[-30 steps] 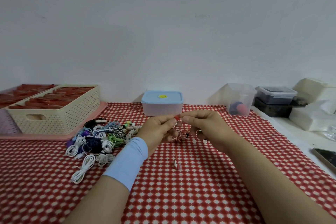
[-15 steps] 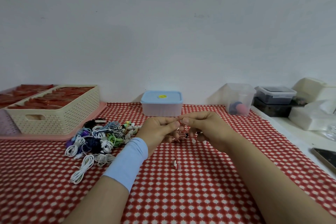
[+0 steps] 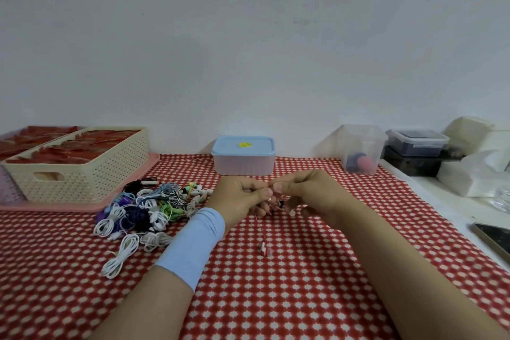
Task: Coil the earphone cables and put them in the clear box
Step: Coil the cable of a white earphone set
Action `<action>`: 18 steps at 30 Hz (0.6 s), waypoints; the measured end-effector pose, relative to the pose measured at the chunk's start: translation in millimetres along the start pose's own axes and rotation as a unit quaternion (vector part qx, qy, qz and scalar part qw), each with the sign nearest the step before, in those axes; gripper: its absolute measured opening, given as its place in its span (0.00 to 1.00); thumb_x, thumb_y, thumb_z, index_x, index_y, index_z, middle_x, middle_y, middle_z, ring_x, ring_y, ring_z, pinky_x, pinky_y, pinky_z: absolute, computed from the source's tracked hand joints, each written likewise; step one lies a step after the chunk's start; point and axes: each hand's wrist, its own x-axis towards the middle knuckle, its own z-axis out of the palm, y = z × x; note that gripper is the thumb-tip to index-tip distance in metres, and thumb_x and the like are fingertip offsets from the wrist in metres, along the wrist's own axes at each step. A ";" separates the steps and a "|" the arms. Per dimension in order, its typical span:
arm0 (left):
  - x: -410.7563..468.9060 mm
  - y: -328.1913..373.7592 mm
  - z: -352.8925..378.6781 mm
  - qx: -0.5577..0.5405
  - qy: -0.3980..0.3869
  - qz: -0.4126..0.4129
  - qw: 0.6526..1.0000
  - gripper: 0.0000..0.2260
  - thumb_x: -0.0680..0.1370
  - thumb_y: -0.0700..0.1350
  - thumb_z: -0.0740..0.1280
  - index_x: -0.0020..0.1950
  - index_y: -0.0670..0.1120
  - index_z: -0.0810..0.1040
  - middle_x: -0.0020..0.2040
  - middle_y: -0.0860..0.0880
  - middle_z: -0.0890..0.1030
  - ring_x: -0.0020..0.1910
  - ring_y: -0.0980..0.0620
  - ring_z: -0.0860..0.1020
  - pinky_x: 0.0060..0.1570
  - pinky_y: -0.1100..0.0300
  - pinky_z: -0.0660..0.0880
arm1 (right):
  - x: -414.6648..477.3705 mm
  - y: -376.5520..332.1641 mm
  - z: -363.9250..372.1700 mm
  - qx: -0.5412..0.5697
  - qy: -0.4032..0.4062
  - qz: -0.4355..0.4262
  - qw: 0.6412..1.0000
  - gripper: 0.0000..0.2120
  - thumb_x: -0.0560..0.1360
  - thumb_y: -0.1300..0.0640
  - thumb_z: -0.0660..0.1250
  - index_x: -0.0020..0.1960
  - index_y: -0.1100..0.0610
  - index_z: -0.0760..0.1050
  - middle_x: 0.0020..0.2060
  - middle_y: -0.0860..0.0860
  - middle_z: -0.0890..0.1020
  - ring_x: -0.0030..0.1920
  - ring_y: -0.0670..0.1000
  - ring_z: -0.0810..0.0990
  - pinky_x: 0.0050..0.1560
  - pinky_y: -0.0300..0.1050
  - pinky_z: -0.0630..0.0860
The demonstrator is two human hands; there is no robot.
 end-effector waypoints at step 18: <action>1.0 4.2 -1.6 -0.080 0.009 -0.001 0.997 0.06 0.76 0.36 0.71 0.51 0.40 0.84 0.39 0.44 0.85 0.30 0.53 0.79 0.31 0.64 0.77 | 3.9 5.7 4.7 0.076 0.034 -0.113 0.990 0.05 0.74 0.63 0.73 0.50 0.60 0.84 0.37 0.58 0.86 0.31 0.51 0.82 0.30 0.44 0.75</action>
